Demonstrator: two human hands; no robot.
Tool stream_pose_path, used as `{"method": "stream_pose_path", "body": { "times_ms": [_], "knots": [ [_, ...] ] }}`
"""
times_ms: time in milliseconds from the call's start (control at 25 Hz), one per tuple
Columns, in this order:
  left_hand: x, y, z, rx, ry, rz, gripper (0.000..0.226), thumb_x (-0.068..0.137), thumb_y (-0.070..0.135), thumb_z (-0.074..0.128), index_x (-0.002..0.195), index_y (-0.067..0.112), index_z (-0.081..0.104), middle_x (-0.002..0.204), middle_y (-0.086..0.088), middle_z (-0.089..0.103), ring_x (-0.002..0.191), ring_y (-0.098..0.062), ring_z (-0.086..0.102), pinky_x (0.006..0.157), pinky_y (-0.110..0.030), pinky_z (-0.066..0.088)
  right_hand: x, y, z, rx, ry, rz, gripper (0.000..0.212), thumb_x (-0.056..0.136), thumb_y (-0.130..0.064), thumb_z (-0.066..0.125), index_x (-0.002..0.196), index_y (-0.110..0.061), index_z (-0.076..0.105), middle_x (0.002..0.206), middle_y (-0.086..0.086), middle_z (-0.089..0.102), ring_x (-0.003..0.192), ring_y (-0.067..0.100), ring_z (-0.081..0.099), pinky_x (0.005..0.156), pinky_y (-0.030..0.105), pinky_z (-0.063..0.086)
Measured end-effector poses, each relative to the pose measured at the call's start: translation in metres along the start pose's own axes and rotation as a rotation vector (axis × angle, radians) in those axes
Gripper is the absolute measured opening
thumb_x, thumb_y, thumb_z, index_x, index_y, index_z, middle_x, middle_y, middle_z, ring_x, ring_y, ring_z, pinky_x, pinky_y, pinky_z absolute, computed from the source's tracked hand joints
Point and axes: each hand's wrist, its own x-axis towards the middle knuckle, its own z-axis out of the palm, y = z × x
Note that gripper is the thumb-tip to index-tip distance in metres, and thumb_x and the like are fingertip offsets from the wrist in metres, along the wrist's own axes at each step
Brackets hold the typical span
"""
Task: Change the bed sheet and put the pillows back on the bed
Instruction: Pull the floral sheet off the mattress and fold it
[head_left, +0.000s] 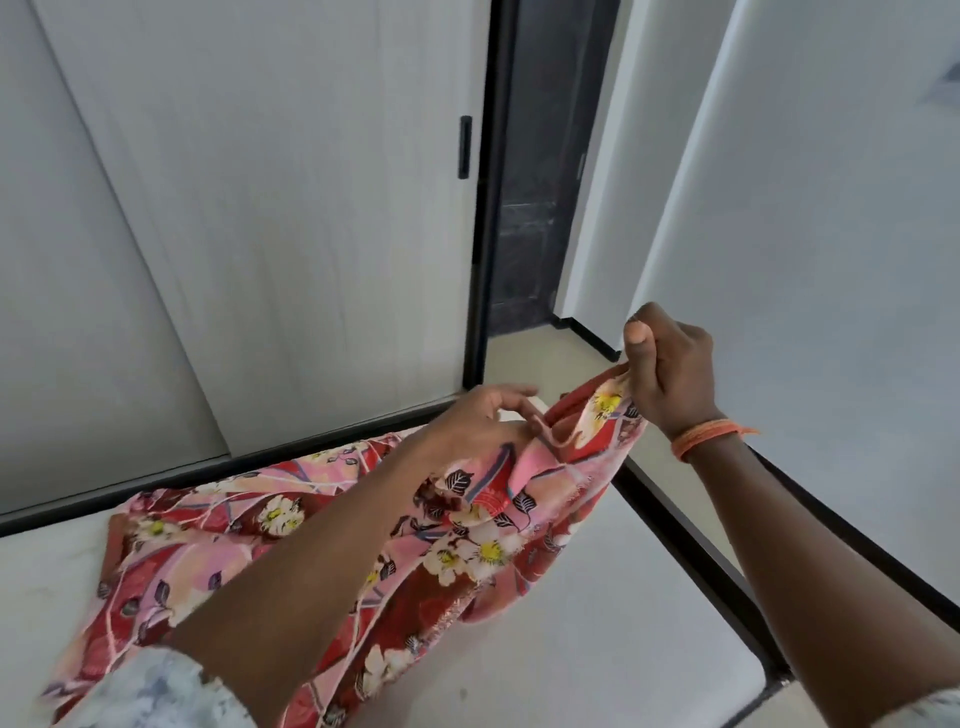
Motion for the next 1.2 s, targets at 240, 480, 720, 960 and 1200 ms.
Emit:
{"method": "stream_pose_path", "body": {
  "times_ms": [240, 480, 720, 960, 1200],
  "knots": [
    [0.023, -0.004, 0.019, 0.001, 0.030, 0.113, 0.003, 0.085, 0.027, 0.075, 0.087, 0.028, 0.077, 0.081, 0.015, 0.075, 0.075, 0.000, 0.069, 0.064, -0.014, 0.049, -0.021, 0.025, -0.028, -0.100, 0.038, 0.181, 0.040, 0.104, -0.051, 0.024, 0.075, -0.026, 0.039, 0.055, -0.014, 0.038, 0.044, 0.009, 0.044, 0.045, 0.020, 0.031],
    [0.004, -0.016, 0.000, 0.179, 0.346, 0.341, 0.009, 0.090, 0.023, 0.070, 0.096, 0.021, 0.077, 0.078, 0.026, 0.068, 0.078, 0.006, 0.066, 0.066, -0.011, 0.049, -0.051, 0.046, -0.027, -0.352, -0.021, 0.459, 0.046, 0.101, -0.058, 0.022, 0.072, -0.026, 0.037, 0.051, -0.011, 0.038, 0.043, 0.011, 0.040, 0.047, 0.024, 0.022],
    [-0.032, -0.013, -0.023, 0.012, 0.111, 0.091, 0.020, 0.100, 0.037, 0.054, 0.103, 0.017, 0.057, 0.089, -0.006, 0.072, 0.078, -0.019, 0.074, 0.067, -0.034, 0.058, -0.031, 0.036, 0.011, -0.251, 0.033, 0.680, 0.053, 0.100, -0.060, 0.025, 0.061, -0.025, 0.032, 0.054, -0.006, 0.043, 0.050, 0.016, 0.041, 0.047, 0.027, 0.023],
    [-0.067, -0.015, -0.031, 0.134, 0.102, -0.025, 0.020, 0.096, 0.041, 0.060, 0.100, 0.022, 0.061, 0.093, -0.004, 0.074, 0.079, -0.015, 0.074, 0.071, -0.042, 0.059, -0.008, 0.007, 0.034, 0.027, 0.145, 0.556, 0.046, 0.100, -0.057, 0.026, 0.062, -0.032, 0.028, 0.053, -0.012, 0.033, 0.048, 0.000, 0.039, 0.046, 0.015, 0.021],
    [-0.099, -0.032, -0.043, 0.300, -0.120, -0.247, 0.046, 0.077, 0.068, 0.064, 0.093, 0.025, 0.070, 0.083, -0.001, 0.071, 0.076, -0.012, 0.067, 0.071, -0.031, 0.054, 0.007, -0.019, 0.057, 0.179, 0.091, 0.444, 0.044, 0.100, -0.058, 0.028, 0.064, -0.033, 0.036, 0.052, -0.016, 0.037, 0.049, 0.000, 0.044, 0.047, 0.010, 0.027]
  ]
}}
